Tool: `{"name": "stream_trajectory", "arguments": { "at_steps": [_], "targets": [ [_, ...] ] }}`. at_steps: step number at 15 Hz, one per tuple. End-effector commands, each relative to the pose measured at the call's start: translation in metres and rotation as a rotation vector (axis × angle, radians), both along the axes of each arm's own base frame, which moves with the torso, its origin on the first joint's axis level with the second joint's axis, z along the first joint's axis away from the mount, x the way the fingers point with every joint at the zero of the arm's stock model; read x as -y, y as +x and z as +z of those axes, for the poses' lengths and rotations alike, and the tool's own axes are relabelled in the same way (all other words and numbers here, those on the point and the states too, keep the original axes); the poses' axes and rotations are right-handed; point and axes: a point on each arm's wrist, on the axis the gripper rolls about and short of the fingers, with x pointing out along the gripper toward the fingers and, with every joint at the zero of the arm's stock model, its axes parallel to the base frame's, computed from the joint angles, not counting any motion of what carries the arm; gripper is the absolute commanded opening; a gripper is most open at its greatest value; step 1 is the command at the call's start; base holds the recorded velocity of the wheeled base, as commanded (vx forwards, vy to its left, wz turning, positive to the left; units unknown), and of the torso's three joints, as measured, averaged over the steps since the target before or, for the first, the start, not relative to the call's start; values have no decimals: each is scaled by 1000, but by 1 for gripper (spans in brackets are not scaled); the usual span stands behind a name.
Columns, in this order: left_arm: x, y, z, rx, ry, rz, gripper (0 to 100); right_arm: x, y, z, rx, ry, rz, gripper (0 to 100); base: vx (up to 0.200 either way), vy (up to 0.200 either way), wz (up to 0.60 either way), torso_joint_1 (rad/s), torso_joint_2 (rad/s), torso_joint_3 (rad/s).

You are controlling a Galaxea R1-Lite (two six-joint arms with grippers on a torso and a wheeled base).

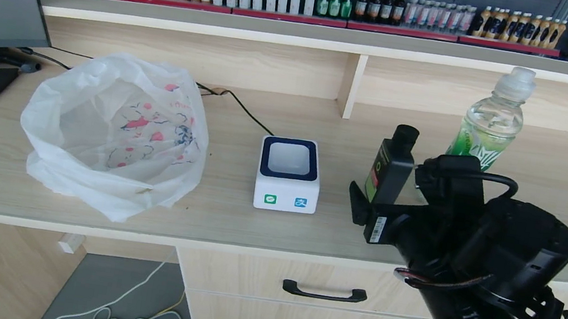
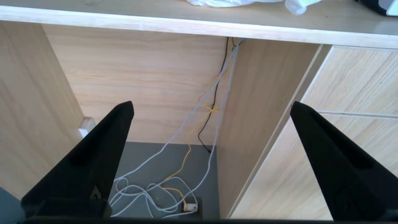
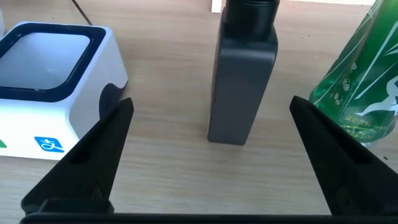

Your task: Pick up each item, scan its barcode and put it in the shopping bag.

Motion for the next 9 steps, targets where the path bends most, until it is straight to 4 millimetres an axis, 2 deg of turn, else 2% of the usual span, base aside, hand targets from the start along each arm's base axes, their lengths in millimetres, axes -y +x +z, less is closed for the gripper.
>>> {"name": "stream_trajectory", "arguments": {
  "at_steps": [1,6,9],
  "targets": [
    [0,0,0,0,0,-1,100,0,2,0,2,4,-3,100,0,0,0,0,0,0],
    [0,0,0,0,0,-1,100,1,26,6,32,36,-50,100,0,0,0,0,0,0],
    [0,0,0,0,0,1,100,-6,33,10,50,57,-50,100,0,0,0,0,0,0]
  ]
}}
